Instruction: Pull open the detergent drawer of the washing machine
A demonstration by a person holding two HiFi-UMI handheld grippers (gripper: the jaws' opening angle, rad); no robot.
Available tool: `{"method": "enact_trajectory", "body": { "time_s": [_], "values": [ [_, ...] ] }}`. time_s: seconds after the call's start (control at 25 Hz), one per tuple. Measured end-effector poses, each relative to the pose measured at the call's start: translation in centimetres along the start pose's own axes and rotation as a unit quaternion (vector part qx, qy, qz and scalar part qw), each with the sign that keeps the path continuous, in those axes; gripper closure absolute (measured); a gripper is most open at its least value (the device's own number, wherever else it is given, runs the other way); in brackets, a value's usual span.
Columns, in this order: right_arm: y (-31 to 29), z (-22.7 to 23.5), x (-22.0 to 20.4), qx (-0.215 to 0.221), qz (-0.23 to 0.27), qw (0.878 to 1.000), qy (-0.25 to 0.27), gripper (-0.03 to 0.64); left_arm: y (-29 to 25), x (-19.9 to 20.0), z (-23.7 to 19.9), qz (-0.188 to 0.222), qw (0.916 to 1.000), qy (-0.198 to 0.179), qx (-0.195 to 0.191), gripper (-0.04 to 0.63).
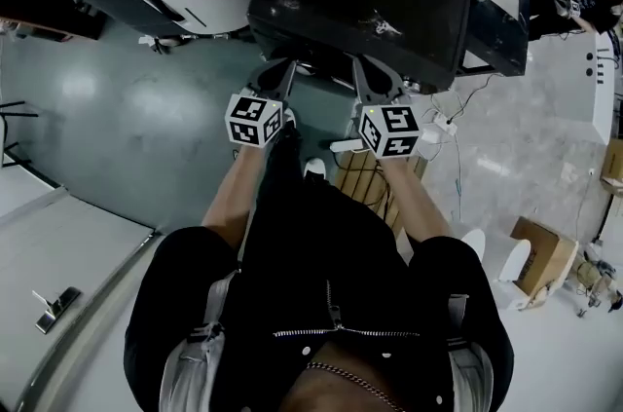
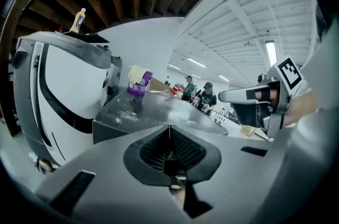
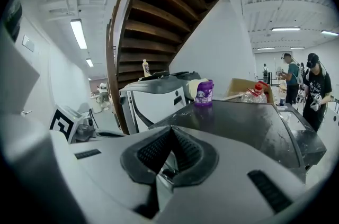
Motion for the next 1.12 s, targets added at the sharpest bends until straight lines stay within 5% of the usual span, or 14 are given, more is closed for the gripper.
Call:
{"method": "enact_trajectory", "body": {
  "time_s": [0.12, 0.24, 0.32, 0.4, 0.6, 0.72, 0.84, 0.92, 1.0, 1.12],
  "values": [
    [-1.1, -0.1, -0.7, 0.001, -0.013, 1.000, -0.002, 0.611, -0.8, -1.6, -1.3, -0.018, 0.9996, 0.023, 0.005, 0.574],
    [-2.0, 0.0, -1.4, 0.002, -0.025, 1.000, -0.007, 0.611, -1.9, -3.5, -2.8, -0.014, 0.9938, 0.110, -0.009, 0.572],
    [-2.5, 0.1, -1.7, 0.000, -0.029, 0.999, -0.012, 0.611, -2.7, -4.8, -3.8, 0.008, 0.9790, 0.200, -0.036, 0.556],
    [-2.9, 0.2, -1.9, -0.002, -0.033, 0.999, -0.018, 0.611, -3.3, -6.2, -4.5, 0.032, 0.9617, 0.266, -0.057, 0.458],
    [-4.1, 0.2, -2.6, -0.002, -0.050, 0.998, -0.026, 0.611, -5.2, -9.9, -6.1, 0.045, 0.9283, 0.359, -0.087, 0.301],
    [-4.7, 0.7, -2.9, -0.005, -0.060, 0.998, -0.028, 0.611, -6.3, -11.2, -7.2, 0.077, 0.8976, 0.421, -0.107, 0.298],
    [-5.0, 1.2, -3.1, -0.010, -0.070, 0.997, -0.031, 0.611, -7.1, -12.5, -8.5, 0.131, 0.8439, 0.502, -0.138, 0.296],
    [-5.2, 1.5, -3.4, -0.013, -0.078, 0.996, -0.032, 0.611, -7.7, -13.1, -9.3, 0.163, 0.8154, 0.532, -0.160, 0.296],
    [-5.5, 1.8, -3.6, -0.014, -0.085, 0.996, -0.033, 0.611, -8.5, -13.6, -9.8, 0.179, 0.7994, 0.546, -0.174, 0.296],
    [-6.0, 2.1, -4.0, -0.014, -0.093, 0.995, -0.036, 0.611, -9.7, -14.3, -10.1, 0.181, 0.7896, 0.557, -0.183, 0.296]
  ]
}}
Point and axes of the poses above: the fingertips, and each gripper's own axes: y backward along the fingers, z to its right, x out of its top, the point moved 7 cm from there along y, backward along the fingers, and after that the axes turned 2 degrees about -y, right-handed, at the moved point
